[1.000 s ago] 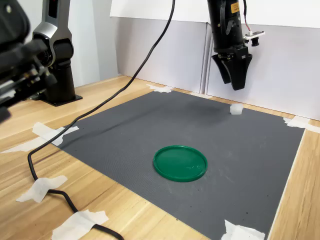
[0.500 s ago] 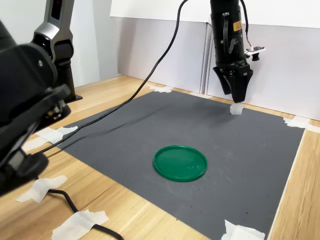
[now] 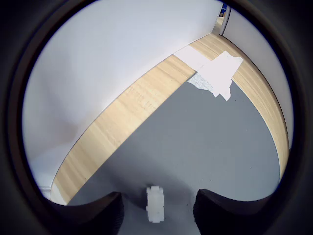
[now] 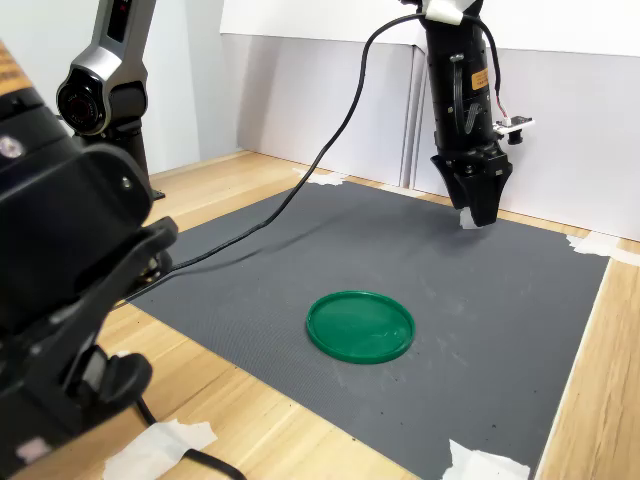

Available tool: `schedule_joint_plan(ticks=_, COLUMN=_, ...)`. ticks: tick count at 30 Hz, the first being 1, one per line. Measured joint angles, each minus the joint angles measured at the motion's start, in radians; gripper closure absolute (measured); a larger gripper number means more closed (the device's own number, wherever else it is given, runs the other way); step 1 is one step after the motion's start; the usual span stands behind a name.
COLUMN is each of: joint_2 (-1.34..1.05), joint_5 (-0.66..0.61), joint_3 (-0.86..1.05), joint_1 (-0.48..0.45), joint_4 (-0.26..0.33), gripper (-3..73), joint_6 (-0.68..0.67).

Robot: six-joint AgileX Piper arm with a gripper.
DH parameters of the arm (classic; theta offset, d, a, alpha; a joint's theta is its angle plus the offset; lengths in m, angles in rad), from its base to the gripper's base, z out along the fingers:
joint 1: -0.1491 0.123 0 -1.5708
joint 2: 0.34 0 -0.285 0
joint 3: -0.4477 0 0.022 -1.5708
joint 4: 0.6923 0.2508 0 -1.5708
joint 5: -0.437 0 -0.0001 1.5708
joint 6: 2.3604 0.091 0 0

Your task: Grasp a white terminal and put it on the green lid.

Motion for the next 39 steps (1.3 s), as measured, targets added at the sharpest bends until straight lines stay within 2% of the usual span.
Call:
schedule_joint_plan(ticks=9, joint_2=0.028, joint_5=0.008, joint_3=0.000, joint_1=0.000, joint_4=0.012, gripper=16.5, joint_6=-0.002)
schedule_joint_plan(ticks=12, joint_2=0.028, joint_5=0.016, joint_3=0.000, joint_1=0.000, joint_4=0.014, gripper=20.8, joint_6=-0.002)
schedule_joint_plan(ticks=15, joint_2=0.028, joint_5=0.020, joint_3=0.000, joint_1=0.000, joint_4=0.014, gripper=31.6, joint_6=-0.002)
schedule_joint_plan(ticks=21, joint_2=0.028, joint_5=0.020, joint_3=0.000, joint_1=0.000, joint_4=0.014, gripper=60.9, joint_6=0.019)
schedule_joint_plan(ticks=28, joint_2=0.025, joint_5=-0.007, joint_3=0.000, joint_1=0.000, joint_4=0.013, gripper=61.4, joint_6=0.031)
schedule_joint_plan(ticks=31, joint_2=0.008, joint_5=-0.061, joint_3=0.000, joint_1=0.000, joint_4=-0.011, gripper=61.4, joint_6=0.031)
schedule_joint_plan(ticks=35, joint_2=-0.049, joint_5=-0.113, joint_3=0.001, joint_1=-0.009, joint_4=-0.072, gripper=61.4, joint_6=0.032)
schedule_joint_plan(ticks=39, joint_2=-0.126, joint_5=-0.132, joint_3=0.001, joint_1=-0.070, joint_4=-0.080, gripper=61.4, joint_6=0.029)
